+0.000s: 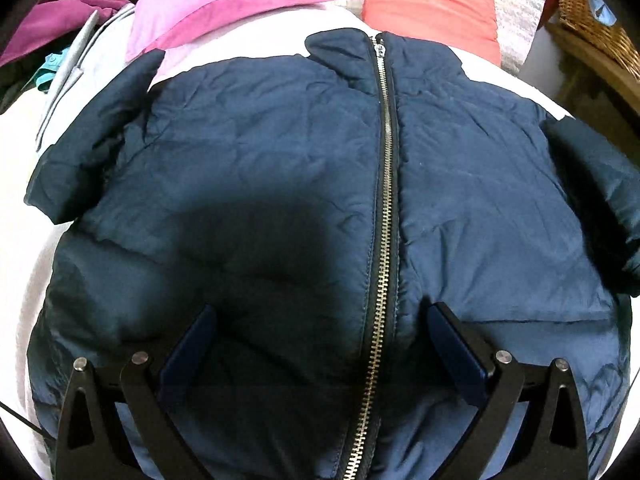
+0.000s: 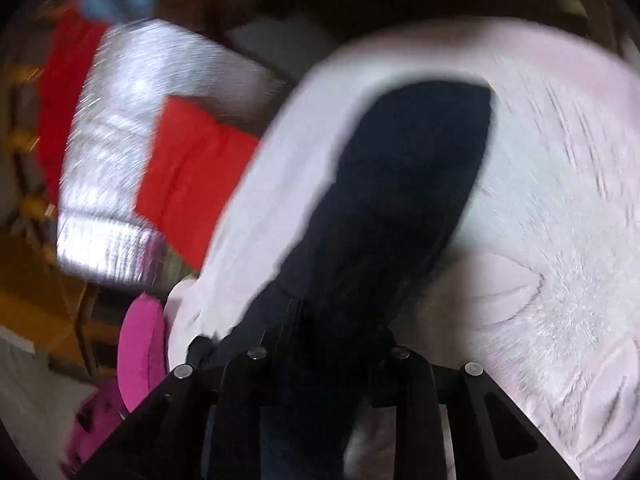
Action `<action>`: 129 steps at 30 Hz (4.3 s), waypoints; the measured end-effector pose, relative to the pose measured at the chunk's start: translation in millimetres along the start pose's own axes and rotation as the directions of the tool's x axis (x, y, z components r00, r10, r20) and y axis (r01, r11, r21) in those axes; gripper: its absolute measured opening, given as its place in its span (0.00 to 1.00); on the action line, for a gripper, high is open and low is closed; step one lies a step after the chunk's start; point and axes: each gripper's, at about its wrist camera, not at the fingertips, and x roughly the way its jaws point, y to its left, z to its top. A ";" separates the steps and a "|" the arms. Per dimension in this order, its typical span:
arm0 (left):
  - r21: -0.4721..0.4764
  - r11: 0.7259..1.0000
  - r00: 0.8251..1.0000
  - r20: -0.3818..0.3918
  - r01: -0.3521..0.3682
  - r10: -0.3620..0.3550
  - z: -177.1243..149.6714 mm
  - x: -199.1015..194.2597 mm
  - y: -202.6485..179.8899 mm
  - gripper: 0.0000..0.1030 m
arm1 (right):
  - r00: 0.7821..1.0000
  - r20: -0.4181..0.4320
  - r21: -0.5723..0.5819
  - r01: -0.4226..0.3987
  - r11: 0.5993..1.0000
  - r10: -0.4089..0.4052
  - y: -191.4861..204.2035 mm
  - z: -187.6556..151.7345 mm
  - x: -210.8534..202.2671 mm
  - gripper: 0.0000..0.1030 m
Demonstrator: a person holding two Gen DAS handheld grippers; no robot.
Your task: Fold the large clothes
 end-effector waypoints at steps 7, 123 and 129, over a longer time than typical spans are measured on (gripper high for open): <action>-0.081 0.997 0.994 0.108 0.002 0.007 6.7 -50.9 41.1 1.00 | 0.991 -0.066 -0.253 -0.131 0.959 0.118 100.0 -74.3 -26.2 0.26; -0.526 0.829 0.979 0.161 0.193 -0.126 42.4 22.6 152.2 0.68 | 0.983 -0.102 -0.217 0.128 0.968 -0.153 30.8 -107.6 -0.4 0.63; -0.519 0.840 0.982 0.172 0.157 -0.077 38.8 21.6 155.5 0.36 | 0.968 -0.171 -0.274 0.130 0.953 -0.182 25.2 -122.0 31.2 0.41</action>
